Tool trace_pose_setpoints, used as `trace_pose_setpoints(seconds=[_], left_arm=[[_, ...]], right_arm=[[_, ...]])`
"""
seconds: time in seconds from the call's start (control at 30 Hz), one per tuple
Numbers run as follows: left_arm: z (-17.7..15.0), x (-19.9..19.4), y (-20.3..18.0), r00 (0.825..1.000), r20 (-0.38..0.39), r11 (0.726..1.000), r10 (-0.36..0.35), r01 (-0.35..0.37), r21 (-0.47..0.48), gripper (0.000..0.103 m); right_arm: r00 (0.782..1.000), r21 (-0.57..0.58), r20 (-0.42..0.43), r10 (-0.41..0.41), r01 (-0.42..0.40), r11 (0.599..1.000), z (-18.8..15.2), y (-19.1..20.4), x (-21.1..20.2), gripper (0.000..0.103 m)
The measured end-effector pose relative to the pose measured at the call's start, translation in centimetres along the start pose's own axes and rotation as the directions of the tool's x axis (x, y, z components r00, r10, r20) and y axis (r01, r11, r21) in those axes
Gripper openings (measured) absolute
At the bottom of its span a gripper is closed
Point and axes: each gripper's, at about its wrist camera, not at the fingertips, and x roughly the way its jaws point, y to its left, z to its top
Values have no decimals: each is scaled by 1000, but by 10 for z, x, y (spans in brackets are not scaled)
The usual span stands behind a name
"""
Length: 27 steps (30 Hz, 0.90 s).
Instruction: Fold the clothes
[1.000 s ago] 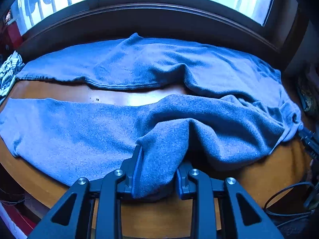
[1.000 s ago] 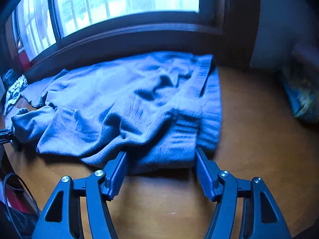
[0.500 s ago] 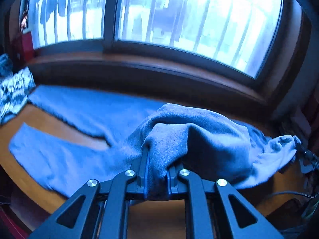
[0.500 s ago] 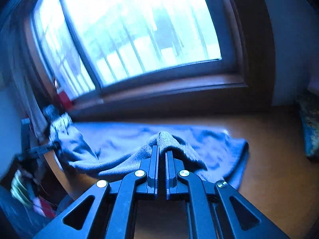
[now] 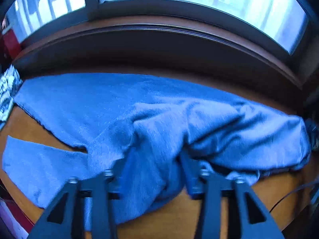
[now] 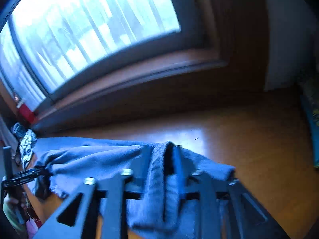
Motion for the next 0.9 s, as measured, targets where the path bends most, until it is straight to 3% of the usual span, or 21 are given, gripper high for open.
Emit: trace_pose_setpoints(seconds=[0.07, 0.23, 0.33, 0.5, 0.57, 0.7, 0.8, 0.9], left_arm=[[-9, -6, -3, 999, 20, 999, 32, -32, 20, 60], [-26, -7, -1, 1000, 2, 999, 27, -27, -21, 60], [-28, -1, -4, 999, -20, 999, 32, -33, -14, 60], [-29, 9, -19, 996, -33, 996, 78, -76, 50, 61], [-26, 16, -20, 995, -26, 993, 95, -93, 71, 61], [-21, 24, -16, 995, -3, 991, 102, -101, 86, 60], [-13, 20, -18, 995, 25, 989, 97, -100, 110, 39], [-5, 4, -18, 994, 64, 988, 92, -100, 118, 37]], right_arm=[[999, 3, 0, 34, -34, 999, -6, -3, -18, 44], [981, 82, -148, 123, -111, 990, -38, -7, -22, 44], [974, 101, -207, 94, -74, 992, -45, -4, 4, 44], [975, 142, -216, 57, -26, 989, -40, -8, 47, 44], [977, 161, -208, 39, -5, 987, -32, -15, 63, 35], [987, 156, -161, 15, 11, 988, -1, -16, 81, 31], [996, 135, -75, 42, -31, 990, 37, -4, 68, 30], [996, 80, 30, 84, -86, 993, 70, 16, 31, 30]])
